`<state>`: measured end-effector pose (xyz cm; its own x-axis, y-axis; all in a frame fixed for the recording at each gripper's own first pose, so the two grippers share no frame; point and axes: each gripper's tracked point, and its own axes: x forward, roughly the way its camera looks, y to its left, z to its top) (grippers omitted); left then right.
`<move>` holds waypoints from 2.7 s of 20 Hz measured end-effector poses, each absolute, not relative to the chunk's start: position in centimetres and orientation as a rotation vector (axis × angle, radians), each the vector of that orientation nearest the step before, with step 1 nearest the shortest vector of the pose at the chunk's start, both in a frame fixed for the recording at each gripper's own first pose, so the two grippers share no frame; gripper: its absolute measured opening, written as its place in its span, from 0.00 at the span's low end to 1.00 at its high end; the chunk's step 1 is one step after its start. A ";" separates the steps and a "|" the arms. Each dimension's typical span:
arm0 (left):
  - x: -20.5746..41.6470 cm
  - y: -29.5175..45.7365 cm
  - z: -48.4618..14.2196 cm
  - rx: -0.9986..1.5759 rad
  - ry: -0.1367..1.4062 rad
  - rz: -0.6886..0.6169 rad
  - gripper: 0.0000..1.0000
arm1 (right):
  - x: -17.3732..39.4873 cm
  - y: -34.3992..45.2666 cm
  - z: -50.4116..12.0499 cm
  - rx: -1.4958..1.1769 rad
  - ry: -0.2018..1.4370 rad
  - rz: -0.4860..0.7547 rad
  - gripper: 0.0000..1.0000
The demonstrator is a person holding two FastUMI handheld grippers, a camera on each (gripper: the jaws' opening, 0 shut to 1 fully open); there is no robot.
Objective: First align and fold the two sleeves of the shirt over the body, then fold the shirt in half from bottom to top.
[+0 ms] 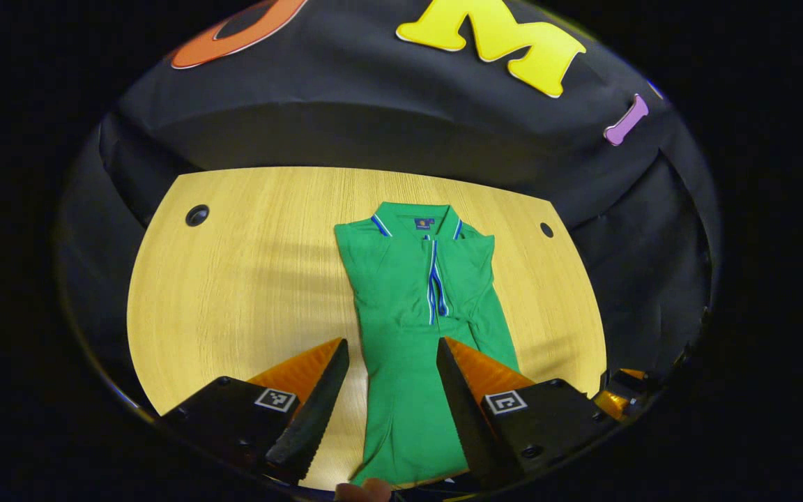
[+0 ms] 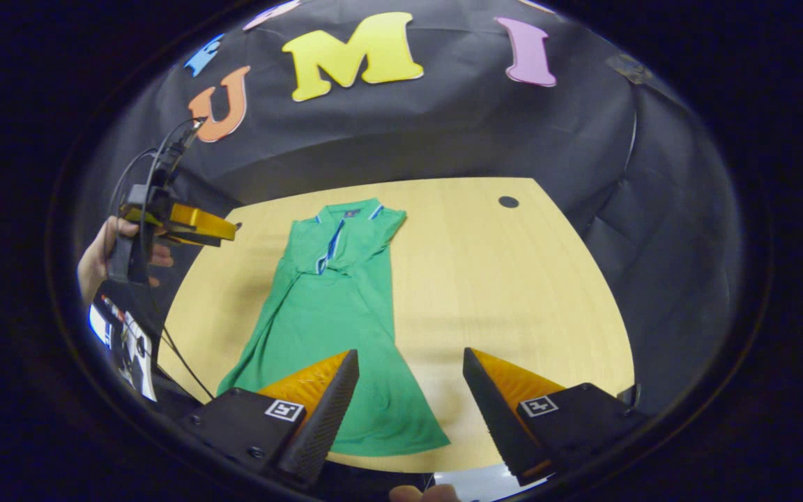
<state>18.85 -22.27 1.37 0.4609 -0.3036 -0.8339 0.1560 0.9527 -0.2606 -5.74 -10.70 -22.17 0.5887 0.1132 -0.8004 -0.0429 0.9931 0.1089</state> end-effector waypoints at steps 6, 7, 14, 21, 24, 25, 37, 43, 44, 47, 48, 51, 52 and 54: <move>10.5 -16.0 -2.5 -0.075 1.055 -0.214 0.83 | -7.4 -7.9 -23.8 -0.004 0.970 0.180 0.96; 8.9 -15.5 -3.6 -0.072 1.075 -0.205 0.83 | -7.9 -7.8 -24.2 -0.016 0.977 0.192 0.96; -1.4 -16.1 -8.9 -0.092 1.239 -0.253 0.84 | -12.3 -10.0 -28.0 -0.166 1.035 0.253 0.96; -4.4 -16.6 -11.4 0.013 1.212 -0.366 0.83 | -17.5 -13.3 -32.5 -0.161 1.180 0.220 0.96; -4.9 -16.1 -13.0 0.000 1.238 -0.377 0.84 | -17.9 -13.7 -33.8 -0.154 1.216 0.217 0.96; -4.7 -16.0 -13.4 -0.012 1.245 -0.375 0.84 | -17.9 -13.8 -34.1 -0.156 1.223 0.214 0.96; -3.2 -13.9 -15.8 0.009 1.381 -0.246 0.96 | -16.7 -13.6 -38.2 -0.168 1.293 0.210 0.96; -1.0 -14.0 -14.5 0.123 1.400 -0.197 0.82 | -16.7 -13.4 -38.7 -0.157 1.304 0.196 0.97; -0.4 -14.2 -14.1 0.111 1.405 -0.186 0.84 | -16.7 -13.4 -38.6 -0.156 1.309 0.193 0.87; 0.5 -13.1 -15.0 0.112 1.443 -0.175 0.84 | -17.2 -13.3 -38.5 -0.161 1.339 0.189 0.87; 0.8 -13.6 -14.0 0.100 1.463 -0.157 0.84 | -17.4 -13.1 -38.6 -0.165 1.344 0.193 0.77; 1.9 -13.5 -14.3 0.053 1.533 -0.131 0.78 | -17.8 -13.0 -38.7 -0.175 1.361 0.183 0.38; 2.0 -13.7 -14.8 0.044 1.540 -0.145 0.59 | -17.8 -12.9 -38.6 -0.169 1.372 0.182 0.38; 2.1 -14.3 -15.0 -0.026 1.531 -0.153 0.30 | -17.7 -13.0 -38.3 -0.156 1.363 0.143 0.03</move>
